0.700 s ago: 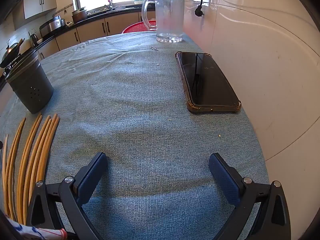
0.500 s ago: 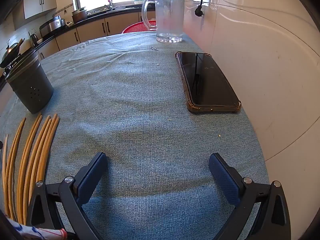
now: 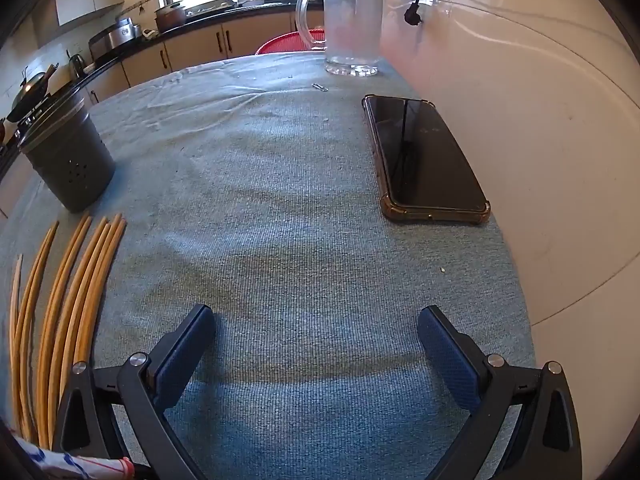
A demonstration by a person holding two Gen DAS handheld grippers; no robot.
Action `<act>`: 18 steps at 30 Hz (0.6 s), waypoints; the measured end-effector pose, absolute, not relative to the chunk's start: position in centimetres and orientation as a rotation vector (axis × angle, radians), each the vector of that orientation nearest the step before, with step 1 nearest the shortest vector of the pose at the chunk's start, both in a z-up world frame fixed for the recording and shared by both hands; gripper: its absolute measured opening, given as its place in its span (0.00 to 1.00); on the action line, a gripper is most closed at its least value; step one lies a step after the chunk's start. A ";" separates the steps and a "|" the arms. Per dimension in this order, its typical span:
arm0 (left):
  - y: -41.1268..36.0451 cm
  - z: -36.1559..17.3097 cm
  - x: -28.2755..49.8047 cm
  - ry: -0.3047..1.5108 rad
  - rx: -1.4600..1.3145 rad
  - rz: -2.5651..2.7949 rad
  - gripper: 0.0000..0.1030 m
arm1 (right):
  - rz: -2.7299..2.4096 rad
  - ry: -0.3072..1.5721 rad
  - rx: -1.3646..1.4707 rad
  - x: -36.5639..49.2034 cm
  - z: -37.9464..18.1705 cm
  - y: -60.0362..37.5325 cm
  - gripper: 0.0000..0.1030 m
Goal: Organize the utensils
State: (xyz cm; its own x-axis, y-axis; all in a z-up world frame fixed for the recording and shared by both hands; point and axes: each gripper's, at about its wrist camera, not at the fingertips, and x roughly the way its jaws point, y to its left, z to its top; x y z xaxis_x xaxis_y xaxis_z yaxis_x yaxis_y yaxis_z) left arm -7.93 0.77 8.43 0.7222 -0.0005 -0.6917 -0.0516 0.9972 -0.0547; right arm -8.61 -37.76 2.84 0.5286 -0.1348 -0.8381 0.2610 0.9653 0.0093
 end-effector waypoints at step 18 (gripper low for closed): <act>-0.8 14.2 -15.6 0.579 -0.082 0.062 1.00 | -0.245 0.732 0.165 -17.3 10.1 -31.3 0.95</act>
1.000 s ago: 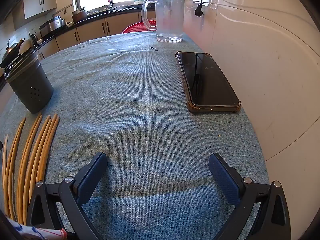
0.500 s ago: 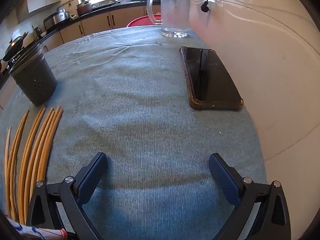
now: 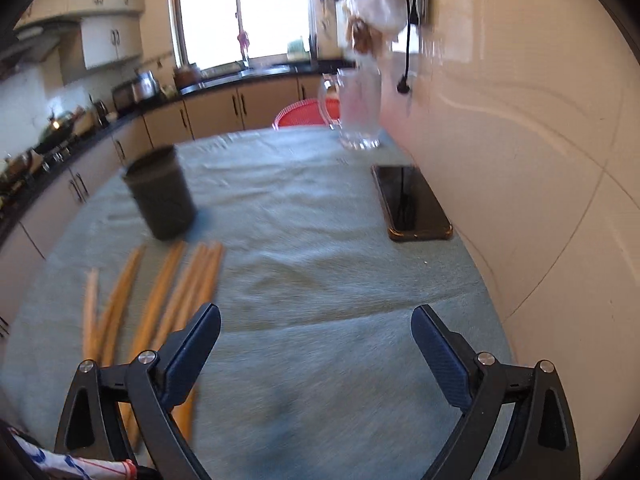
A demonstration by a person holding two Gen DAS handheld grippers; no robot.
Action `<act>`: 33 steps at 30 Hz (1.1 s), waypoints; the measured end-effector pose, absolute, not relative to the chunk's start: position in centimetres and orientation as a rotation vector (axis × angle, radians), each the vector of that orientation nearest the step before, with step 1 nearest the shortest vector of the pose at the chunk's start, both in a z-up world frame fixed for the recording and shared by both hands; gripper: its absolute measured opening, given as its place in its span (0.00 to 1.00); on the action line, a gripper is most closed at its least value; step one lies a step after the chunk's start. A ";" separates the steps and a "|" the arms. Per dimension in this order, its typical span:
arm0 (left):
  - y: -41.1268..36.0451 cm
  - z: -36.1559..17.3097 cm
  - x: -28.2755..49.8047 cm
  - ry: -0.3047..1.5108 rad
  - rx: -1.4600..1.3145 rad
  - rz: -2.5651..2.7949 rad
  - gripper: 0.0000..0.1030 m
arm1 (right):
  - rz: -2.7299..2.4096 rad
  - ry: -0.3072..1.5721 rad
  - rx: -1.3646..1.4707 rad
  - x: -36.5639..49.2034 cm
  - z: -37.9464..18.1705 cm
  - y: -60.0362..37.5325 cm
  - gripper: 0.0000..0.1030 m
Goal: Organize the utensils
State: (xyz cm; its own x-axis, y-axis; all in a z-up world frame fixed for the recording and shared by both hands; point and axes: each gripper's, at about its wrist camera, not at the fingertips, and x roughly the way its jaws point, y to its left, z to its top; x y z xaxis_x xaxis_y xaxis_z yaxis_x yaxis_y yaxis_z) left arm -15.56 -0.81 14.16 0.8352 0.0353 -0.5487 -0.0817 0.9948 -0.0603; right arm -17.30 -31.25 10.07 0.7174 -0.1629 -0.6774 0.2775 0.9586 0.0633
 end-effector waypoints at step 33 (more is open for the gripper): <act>-8.7 10.4 -24.0 0.574 0.085 -0.191 1.00 | -0.429 0.358 0.082 -28.5 14.9 -25.7 0.95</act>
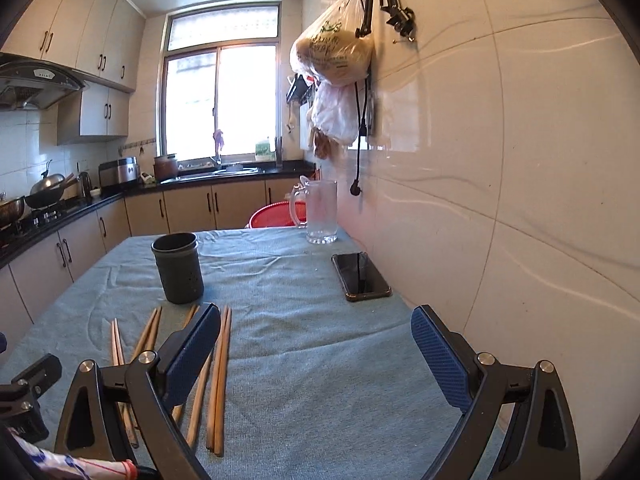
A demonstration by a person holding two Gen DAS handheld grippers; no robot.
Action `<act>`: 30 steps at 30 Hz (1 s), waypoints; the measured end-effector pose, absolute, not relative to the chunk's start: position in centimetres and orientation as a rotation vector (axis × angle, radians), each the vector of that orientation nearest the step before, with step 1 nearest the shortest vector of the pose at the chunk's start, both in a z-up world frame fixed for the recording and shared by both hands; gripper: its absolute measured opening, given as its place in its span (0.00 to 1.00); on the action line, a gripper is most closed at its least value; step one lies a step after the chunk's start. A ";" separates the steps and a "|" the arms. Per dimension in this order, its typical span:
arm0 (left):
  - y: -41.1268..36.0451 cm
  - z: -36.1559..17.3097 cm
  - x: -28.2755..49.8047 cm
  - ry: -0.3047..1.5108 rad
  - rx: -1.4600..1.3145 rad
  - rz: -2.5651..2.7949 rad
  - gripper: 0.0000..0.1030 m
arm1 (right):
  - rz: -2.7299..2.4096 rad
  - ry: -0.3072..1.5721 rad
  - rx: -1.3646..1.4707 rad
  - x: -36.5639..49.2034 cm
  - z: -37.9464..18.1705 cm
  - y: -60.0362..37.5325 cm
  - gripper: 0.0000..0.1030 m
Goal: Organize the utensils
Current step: 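Move both tools toward the loose wooden chopsticks on the cloth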
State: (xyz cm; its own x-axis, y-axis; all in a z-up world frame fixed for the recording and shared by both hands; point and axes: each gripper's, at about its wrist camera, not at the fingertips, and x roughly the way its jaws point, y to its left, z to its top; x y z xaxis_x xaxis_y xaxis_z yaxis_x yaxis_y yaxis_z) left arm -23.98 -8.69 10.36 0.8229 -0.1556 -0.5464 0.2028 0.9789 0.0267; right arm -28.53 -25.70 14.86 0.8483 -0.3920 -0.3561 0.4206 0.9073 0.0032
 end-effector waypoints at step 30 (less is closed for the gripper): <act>-7.9 12.2 -27.0 0.446 0.090 -0.150 1.00 | -0.372 0.339 0.002 -30.6 14.6 -22.7 0.96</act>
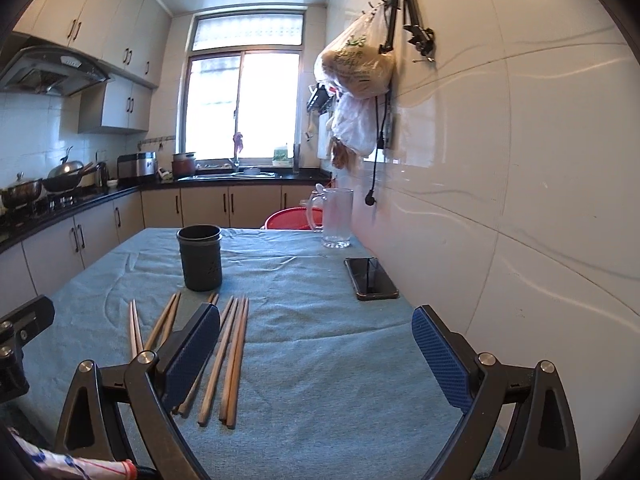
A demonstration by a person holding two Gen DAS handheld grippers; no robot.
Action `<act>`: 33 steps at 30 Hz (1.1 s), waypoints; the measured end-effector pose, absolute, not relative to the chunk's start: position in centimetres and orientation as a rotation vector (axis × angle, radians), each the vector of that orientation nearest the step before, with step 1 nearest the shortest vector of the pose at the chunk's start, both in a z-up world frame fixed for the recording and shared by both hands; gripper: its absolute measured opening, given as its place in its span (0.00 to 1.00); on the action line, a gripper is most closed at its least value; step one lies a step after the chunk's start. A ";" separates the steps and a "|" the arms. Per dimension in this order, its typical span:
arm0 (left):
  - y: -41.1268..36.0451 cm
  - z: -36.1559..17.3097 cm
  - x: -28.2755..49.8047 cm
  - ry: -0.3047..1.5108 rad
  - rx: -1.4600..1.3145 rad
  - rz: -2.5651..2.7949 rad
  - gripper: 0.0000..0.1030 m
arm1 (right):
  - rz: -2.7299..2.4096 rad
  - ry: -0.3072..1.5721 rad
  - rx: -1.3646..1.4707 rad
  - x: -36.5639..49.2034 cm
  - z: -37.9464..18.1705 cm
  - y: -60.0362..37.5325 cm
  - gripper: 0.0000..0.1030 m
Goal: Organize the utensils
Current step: 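Move both tools toward the loose wooden chopsticks on the cloth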
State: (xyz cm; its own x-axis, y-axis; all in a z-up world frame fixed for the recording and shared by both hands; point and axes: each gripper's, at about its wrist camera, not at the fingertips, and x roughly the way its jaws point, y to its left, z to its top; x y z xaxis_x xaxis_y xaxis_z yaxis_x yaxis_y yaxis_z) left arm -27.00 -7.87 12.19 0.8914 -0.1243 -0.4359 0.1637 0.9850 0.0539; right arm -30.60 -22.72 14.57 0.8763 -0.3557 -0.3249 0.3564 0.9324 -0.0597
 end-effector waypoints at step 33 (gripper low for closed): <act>-2.1 9.2 -15.6 0.687 -0.004 -0.032 1.00 | -0.070 0.669 0.080 -19.4 11.1 -25.2 0.87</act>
State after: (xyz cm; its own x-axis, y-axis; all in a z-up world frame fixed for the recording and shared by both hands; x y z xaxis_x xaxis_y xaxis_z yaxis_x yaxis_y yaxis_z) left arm -15.63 -2.07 9.17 0.7727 -0.0313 -0.6340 0.0285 0.9995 -0.0145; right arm -19.37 -25.16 11.10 0.7822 -0.0387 -0.6218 0.0905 0.9945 0.0519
